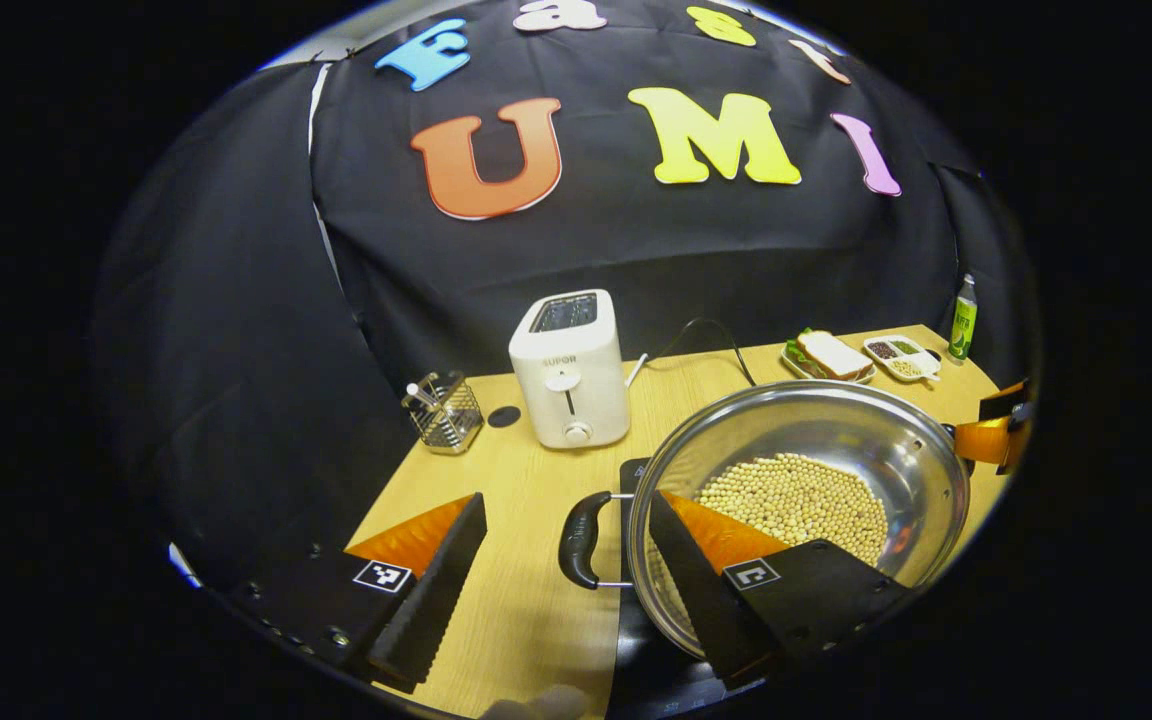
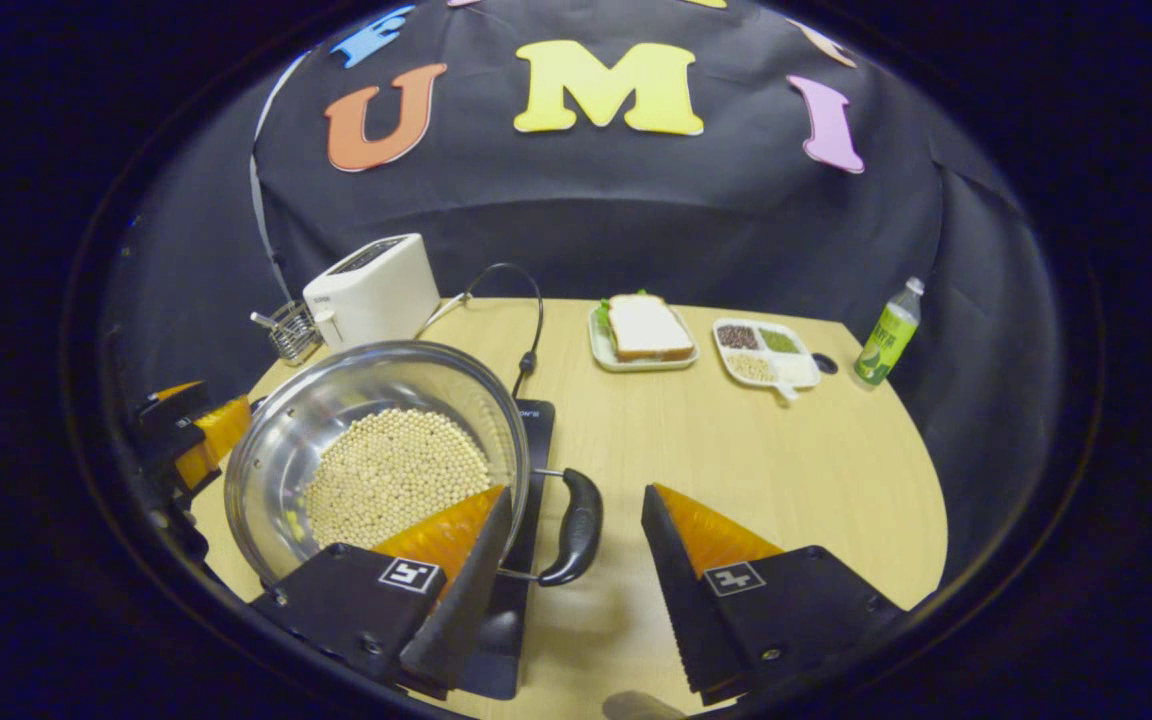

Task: First push the handle of the pot to place it horizontally, then grasp the pot with both hands and set it on the induction cooktop.

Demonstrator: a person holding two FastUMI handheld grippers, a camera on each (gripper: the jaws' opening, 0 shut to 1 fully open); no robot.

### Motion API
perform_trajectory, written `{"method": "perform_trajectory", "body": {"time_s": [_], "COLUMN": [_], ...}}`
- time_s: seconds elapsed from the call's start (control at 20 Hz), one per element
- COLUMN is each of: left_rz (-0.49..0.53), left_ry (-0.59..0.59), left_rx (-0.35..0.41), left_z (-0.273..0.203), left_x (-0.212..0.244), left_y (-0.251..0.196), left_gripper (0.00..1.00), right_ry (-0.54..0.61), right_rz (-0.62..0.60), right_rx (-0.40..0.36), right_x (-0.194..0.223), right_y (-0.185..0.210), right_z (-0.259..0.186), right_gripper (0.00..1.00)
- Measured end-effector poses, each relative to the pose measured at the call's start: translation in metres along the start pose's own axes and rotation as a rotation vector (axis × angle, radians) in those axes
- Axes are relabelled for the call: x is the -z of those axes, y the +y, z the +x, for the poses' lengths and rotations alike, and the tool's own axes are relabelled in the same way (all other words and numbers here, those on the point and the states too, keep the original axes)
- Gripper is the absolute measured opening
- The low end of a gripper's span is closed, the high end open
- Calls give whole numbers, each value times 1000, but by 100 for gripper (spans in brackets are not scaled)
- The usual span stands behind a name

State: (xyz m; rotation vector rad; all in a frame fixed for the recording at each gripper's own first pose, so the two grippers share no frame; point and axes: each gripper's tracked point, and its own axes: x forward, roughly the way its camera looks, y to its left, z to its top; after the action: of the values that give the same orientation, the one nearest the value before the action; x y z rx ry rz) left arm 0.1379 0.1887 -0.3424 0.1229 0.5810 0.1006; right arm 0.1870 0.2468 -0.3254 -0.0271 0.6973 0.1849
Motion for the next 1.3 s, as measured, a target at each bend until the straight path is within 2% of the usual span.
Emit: {"method": "perform_trajectory", "body": {"time_s": [0.05, 0.1, 0.25, 0.45, 0.5, 0.55, 0.6, 0.8, 0.85, 1.0, 1.05, 1.3], "left_rz": [3, 4, 0, -64, -83, -92, -88, -109, -111, -115, -124, -141], "left_ry": [-18, -39, -93, -135, -145, -150, -159, -220, -236, -303, -320, -421], "left_rx": [2, 8, 9, 4, 6, 14, 13, 25, 37, 39, 44, 60], "left_z": [-8, -16, -42, -81, -92, -102, -114, -170, -184, -226, -234, -298], "left_x": [-7, -14, -35, -58, -62, -65, -71, -109, -121, -153, -162, -213], "left_y": [-4, -9, -20, -38, -41, -46, -51, -77, -87, -112, -122, -160], "left_gripper": [97, 97, 97, 97, 97, 97, 97, 97, 97, 96, 96, 96], "right_ry": [-22, -38, -73, -115, -129, -146, -167, -276, -314, -436, -458, -531], "right_rz": [-14, -25, -34, -27, -23, -27, -35, -69, -69, -84, -85, -45], "right_rx": [8, 16, 15, -2, -4, -5, -9, -14, -16, 6, 8, 17], "right_x": [-5, -8, -16, -22, -25, -29, -34, -59, -68, -93, -99, -116], "right_y": [-5, -11, -21, -37, -42, -50, -56, -90, -100, -134, -145, -199], "right_z": [-8, -16, -38, -72, -83, -95, -109, -175, -195, -253, -267, -323], "right_gripper": [85, 82, 82, 82, 82, 86, 82, 81, 85, 85, 100, 100]}}
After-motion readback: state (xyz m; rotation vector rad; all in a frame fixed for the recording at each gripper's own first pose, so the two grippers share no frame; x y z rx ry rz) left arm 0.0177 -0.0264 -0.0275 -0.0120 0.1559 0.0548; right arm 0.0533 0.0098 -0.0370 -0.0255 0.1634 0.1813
